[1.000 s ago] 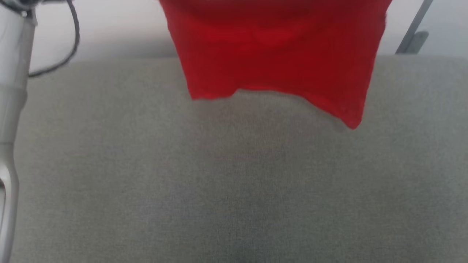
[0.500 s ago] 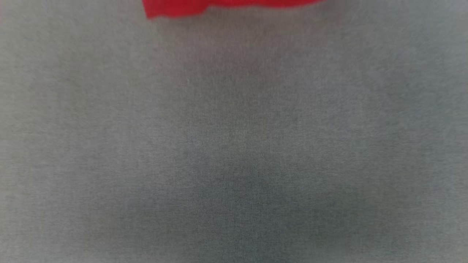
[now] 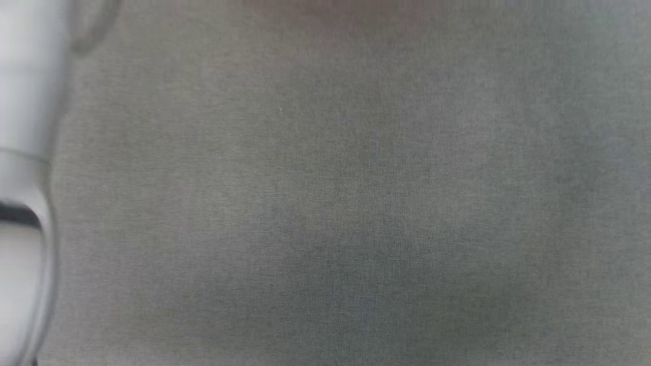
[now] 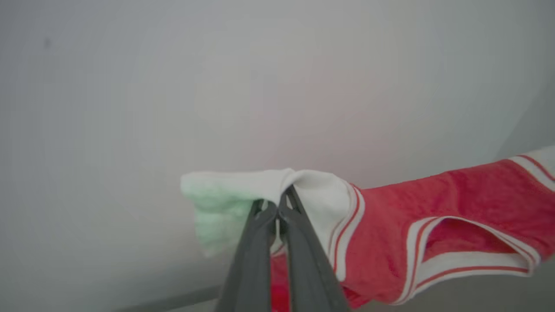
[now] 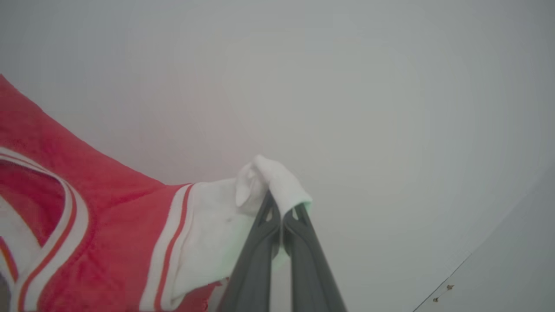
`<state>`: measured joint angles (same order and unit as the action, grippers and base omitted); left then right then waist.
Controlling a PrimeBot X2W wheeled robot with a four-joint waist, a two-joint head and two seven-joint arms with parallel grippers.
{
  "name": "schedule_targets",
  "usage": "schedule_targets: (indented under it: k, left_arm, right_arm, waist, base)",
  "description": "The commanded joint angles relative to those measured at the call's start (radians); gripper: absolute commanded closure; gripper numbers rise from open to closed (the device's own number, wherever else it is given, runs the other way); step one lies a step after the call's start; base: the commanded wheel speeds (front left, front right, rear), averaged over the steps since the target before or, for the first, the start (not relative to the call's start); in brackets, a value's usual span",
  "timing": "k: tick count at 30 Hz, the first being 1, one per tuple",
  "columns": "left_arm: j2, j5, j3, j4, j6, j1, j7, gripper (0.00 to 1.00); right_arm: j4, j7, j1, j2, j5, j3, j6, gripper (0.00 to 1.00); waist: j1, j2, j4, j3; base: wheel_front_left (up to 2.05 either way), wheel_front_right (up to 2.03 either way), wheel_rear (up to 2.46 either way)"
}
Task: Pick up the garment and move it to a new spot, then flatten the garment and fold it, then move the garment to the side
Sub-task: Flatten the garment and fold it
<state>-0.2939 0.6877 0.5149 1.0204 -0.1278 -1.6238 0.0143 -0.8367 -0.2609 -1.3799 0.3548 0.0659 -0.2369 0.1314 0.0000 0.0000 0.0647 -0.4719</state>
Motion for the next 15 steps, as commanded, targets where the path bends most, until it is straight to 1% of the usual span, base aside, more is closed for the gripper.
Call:
schedule_targets:
  k: [1, 2, 3, 5, 6, 9, 11, 13, 15]
  left_arm:
    - [-0.005, 0.047, 0.045, -0.041, -0.002, 0.076, 0.074, 1.0]
    - [-0.018, 0.08, 0.065, -0.067, -0.002, 0.111, 0.106, 1.0]
    - [-0.051, 0.133, 0.104, -0.111, -0.001, 0.192, 0.19, 1.0]
    - [-0.082, 0.172, 0.139, -0.15, -0.001, 0.265, 0.264, 1.0]
    - [-0.082, 0.172, 0.139, -0.15, -0.001, 0.265, 0.264, 1.0]
    - [-0.114, 0.232, 0.156, -0.206, -0.002, 0.365, 0.345, 1.0]
    - [-0.142, 0.254, 0.163, -0.239, -0.002, 0.435, 0.392, 1.0]
    - [-0.165, 0.262, 0.181, -0.287, 0.013, 0.505, 0.435, 1.0]
    - [-0.188, 0.274, 0.192, -0.354, 0.041, 0.572, 0.475, 1.0]
  right_arm:
    - [-0.02, 0.001, 0.06, 0.021, 0.041, -0.052, -0.001, 1.0]
    - [-0.022, 0.005, 0.087, 0.02, 0.084, -0.07, -0.001, 1.0]
    - [-0.013, 0.042, 0.148, 0.032, 0.151, -0.126, -0.001, 1.0]
    - [0.019, 0.092, 0.209, 0.054, 0.246, -0.17, -0.001, 1.0]
    - [0.019, 0.092, 0.209, 0.054, 0.246, -0.17, -0.001, 1.0]
    - [0.102, 0.174, 0.315, 0.114, 0.371, -0.245, -0.001, 1.0]
    - [0.179, 0.23, 0.381, 0.158, 0.448, -0.289, -0.001, 1.0]
    - [0.254, 0.29, 0.451, 0.205, 0.517, -0.325, -0.001, 1.0]
    - [0.331, 0.351, 0.524, 0.256, 0.584, -0.351, -0.001, 1.0]
  waist:
    - [0.0, 0.0, 0.022, 0.058]
    - [0.0, 0.0, 0.025, 0.074]
    - [0.0, 0.0, 0.031, 0.105]
    - [0.0, 0.0, 0.037, 0.132]
    - [0.0, 0.0, 0.037, 0.132]
    - [0.0, 0.0, 0.046, 0.168]
    - [0.0, 0.0, 0.05, 0.189]
    - [0.0, 0.0, 0.055, 0.21]
    - [0.0, 0.0, 0.058, 0.229]
  base:
    - [0.0, 0.0, 0.0]
    - [0.0, 0.0, 0.0]
    - [0.0, 0.0, 0.0]
    - [0.0, 0.0, 0.0]
    - [0.0, 0.0, 0.0]
    - [0.0, 0.0, 0.0]
    - [0.0, 0.0, 0.0]
    - [0.0, 0.0, 0.0]
    - [0.0, 0.0, 0.0]
